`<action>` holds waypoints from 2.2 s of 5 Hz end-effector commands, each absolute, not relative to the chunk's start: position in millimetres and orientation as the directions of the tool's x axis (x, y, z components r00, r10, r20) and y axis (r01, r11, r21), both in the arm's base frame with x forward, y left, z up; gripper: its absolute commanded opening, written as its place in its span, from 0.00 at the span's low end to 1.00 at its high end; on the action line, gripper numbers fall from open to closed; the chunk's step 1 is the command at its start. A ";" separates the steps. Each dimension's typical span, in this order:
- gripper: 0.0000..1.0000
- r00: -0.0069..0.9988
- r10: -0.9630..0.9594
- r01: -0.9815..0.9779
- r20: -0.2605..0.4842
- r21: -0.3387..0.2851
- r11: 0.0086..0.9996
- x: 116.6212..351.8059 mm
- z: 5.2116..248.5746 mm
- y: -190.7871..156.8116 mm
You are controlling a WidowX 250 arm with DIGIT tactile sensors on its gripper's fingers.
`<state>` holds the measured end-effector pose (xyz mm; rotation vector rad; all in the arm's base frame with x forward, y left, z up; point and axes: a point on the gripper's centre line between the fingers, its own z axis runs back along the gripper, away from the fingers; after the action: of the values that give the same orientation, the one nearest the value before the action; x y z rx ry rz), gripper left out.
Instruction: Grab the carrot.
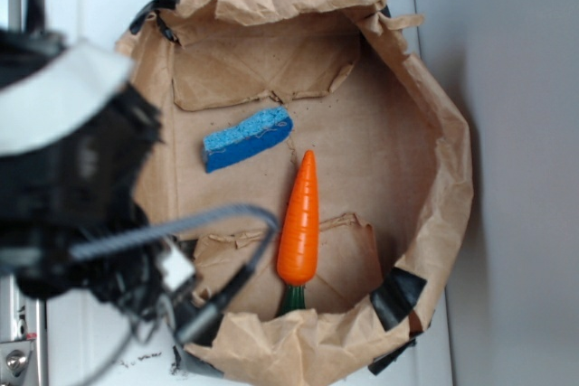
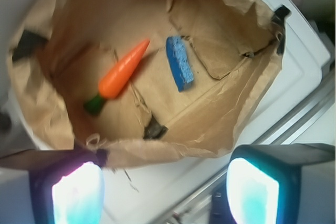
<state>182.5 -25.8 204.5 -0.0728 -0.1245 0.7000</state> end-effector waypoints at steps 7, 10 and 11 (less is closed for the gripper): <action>1.00 0.577 0.802 -0.802 0.155 -0.077 0.592 241.7 99.5 -30.8; 1.00 0.527 0.846 -0.837 0.081 -0.126 0.533 260.9 59.5 -65.2; 1.00 0.539 0.834 -0.822 0.123 -0.138 0.552 247.4 37.9 -69.6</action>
<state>246.4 -66.8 33.6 -0.0386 -0.1721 0.9842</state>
